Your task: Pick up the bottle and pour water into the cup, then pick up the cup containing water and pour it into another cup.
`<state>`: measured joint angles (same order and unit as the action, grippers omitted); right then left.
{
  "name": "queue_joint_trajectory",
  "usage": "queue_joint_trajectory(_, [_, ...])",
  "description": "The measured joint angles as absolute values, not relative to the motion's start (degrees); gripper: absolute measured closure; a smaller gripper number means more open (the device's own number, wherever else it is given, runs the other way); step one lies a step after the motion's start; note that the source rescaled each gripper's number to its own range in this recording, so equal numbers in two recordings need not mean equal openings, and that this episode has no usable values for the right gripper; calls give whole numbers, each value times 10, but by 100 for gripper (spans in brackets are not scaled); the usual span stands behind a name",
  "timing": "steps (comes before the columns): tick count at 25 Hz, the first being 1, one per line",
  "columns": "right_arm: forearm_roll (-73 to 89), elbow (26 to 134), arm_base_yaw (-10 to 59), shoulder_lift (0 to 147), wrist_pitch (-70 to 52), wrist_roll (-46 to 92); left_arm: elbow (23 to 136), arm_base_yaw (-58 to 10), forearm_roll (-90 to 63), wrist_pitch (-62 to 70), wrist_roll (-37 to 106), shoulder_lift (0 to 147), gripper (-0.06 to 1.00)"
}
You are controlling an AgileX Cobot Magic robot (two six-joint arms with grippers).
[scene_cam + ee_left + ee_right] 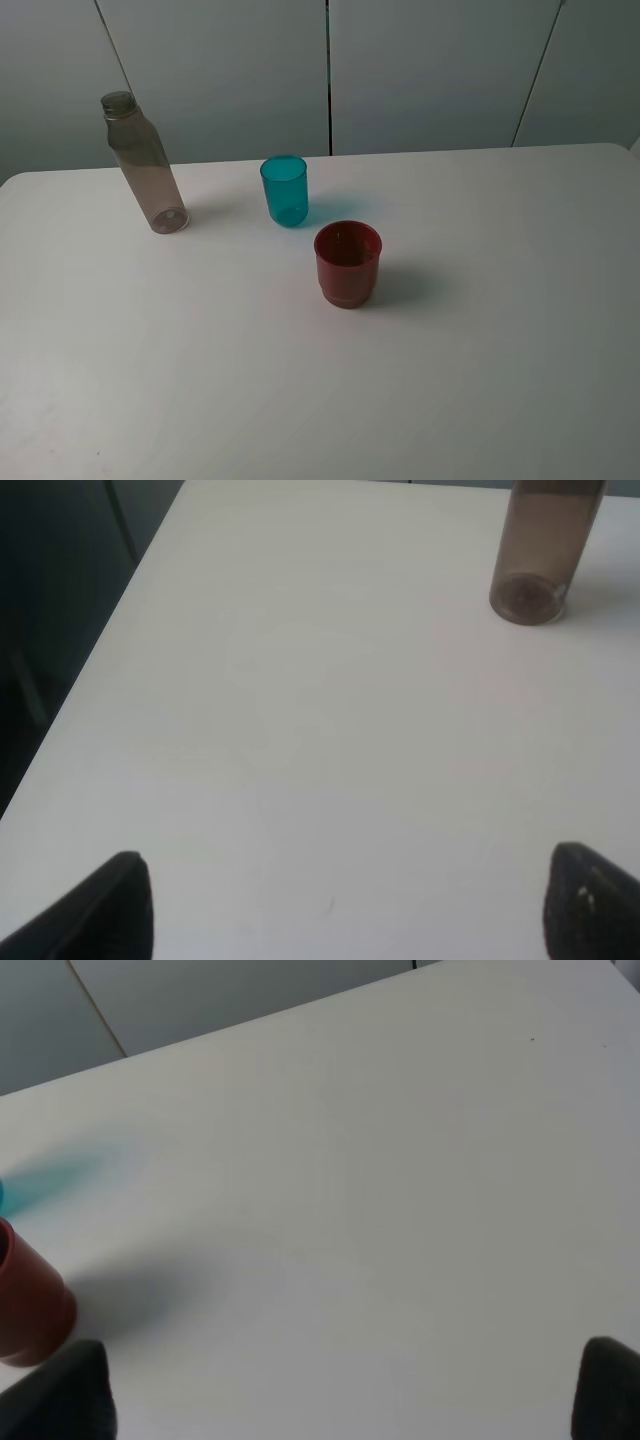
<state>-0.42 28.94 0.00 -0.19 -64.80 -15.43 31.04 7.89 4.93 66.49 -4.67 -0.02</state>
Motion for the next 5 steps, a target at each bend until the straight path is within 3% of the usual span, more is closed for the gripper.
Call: queue_joint_trajectory(5, [-4, 289, 0, -2, -648, -154, 310, 80, 49, 662, -50, 0, -6])
